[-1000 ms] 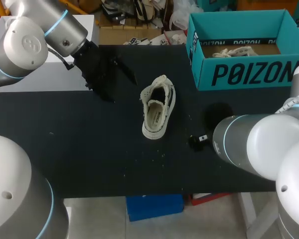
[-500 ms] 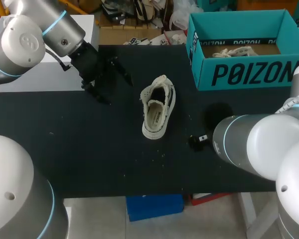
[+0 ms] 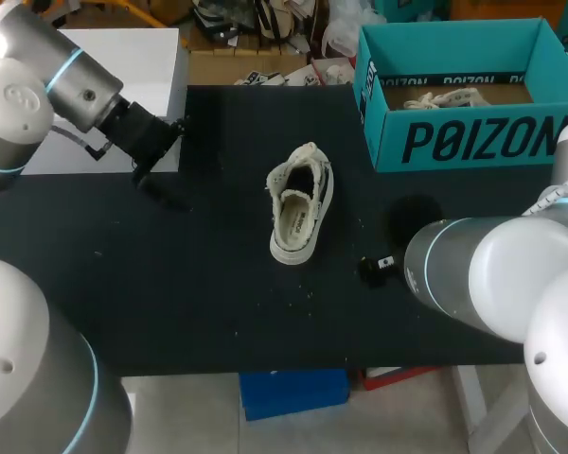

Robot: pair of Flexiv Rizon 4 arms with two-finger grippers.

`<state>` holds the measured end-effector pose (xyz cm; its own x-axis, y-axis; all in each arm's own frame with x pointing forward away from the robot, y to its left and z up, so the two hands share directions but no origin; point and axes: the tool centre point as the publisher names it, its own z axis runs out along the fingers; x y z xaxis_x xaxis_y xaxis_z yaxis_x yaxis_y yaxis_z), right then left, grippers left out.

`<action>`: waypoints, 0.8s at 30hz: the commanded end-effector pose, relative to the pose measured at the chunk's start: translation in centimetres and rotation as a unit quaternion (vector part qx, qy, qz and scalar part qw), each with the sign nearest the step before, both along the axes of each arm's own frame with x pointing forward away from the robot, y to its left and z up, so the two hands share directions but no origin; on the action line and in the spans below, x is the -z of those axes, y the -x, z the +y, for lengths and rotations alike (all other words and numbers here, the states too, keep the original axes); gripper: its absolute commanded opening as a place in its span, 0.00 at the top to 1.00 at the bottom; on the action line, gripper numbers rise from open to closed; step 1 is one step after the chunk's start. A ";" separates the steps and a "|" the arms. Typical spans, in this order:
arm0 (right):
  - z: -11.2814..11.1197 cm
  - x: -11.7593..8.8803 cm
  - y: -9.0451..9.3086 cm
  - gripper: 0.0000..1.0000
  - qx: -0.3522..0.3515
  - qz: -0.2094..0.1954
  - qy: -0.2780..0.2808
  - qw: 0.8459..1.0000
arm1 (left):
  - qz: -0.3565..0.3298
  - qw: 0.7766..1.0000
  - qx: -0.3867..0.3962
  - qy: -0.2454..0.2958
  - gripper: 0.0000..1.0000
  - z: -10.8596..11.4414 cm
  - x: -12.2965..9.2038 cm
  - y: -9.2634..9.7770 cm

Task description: Take the shoe out of the shoebox, open the shoe tongue, remove and reinsert the insole, then place the shoe into the shoebox

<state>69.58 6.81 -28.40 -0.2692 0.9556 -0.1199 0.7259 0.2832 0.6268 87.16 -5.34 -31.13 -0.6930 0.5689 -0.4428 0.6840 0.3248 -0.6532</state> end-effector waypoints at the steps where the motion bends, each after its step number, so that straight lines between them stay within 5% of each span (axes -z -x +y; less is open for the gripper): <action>1: 0.3 0.1 0.0 0.00 0.002 -0.001 0.001 1.000 | 0.022 0.990 -0.138 0.017 0.00 1.3 -0.9 1.6; 12: 0.3 0.1 0.0 0.00 0.002 -0.001 0.001 1.000 | 0.050 0.960 -0.277 0.009 0.00 4.2 -3.3 0.8; 24: 0.3 0.1 0.0 0.00 0.002 -0.001 0.001 1.000 | 0.052 0.960 -0.274 0.004 0.00 4.5 -3.3 0.8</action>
<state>69.58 6.81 -28.40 -0.2692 0.9556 -0.1199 0.7259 0.2831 0.6268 86.76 -0.76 -27.72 -0.9333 0.1380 -0.3316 0.3443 0.6069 -0.7163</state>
